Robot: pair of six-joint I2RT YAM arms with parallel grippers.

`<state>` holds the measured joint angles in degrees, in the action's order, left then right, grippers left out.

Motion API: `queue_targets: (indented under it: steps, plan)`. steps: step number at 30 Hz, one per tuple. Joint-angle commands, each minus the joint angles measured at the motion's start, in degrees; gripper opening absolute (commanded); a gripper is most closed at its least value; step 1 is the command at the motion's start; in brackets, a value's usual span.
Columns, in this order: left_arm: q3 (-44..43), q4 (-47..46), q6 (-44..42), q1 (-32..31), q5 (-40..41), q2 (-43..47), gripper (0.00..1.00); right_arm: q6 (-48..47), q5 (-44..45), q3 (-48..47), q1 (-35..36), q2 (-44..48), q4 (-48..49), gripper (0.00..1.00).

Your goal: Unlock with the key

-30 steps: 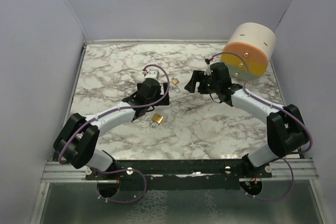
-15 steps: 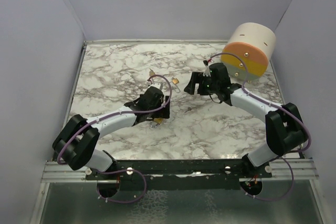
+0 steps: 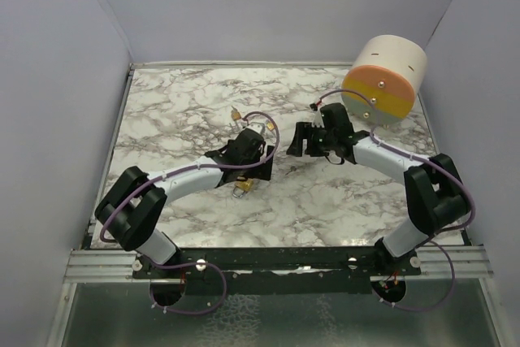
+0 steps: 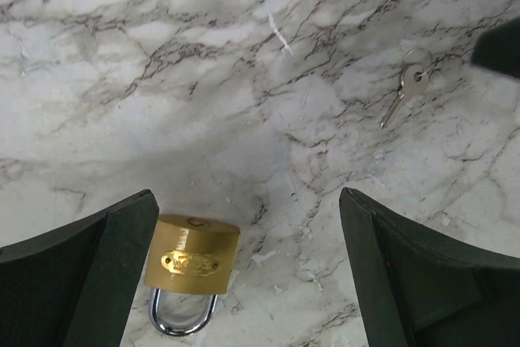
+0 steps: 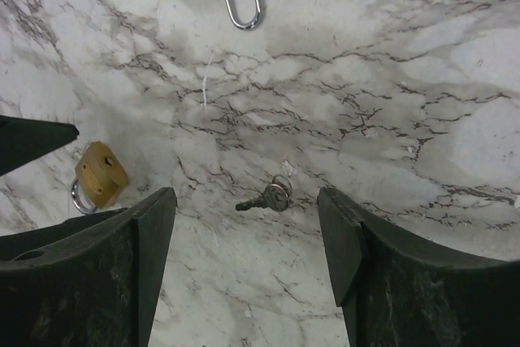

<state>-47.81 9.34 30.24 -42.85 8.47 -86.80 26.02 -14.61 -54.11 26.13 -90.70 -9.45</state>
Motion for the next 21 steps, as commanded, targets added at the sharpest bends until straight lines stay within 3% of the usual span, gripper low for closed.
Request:
queue_targets:
  steps: [1, 7, 21]
  plan:
    - [-5.4, -0.2, -2.9, -0.2, 2.2, -2.3, 0.96, -1.6, -5.3, 1.3, 0.1, -3.3, -2.1, 0.69]
    - [-7.9, -2.0, -3.2, -0.2, 2.5, -3.5, 0.96, -1.5, -7.6, 1.5, 0.1, -6.1, -1.2, 0.61]
    - [-6.8, -3.3, -2.7, 0.0, 3.1, -2.2, 0.96, -1.1, -10.8, 1.4, 0.1, -11.4, 0.8, 0.59]
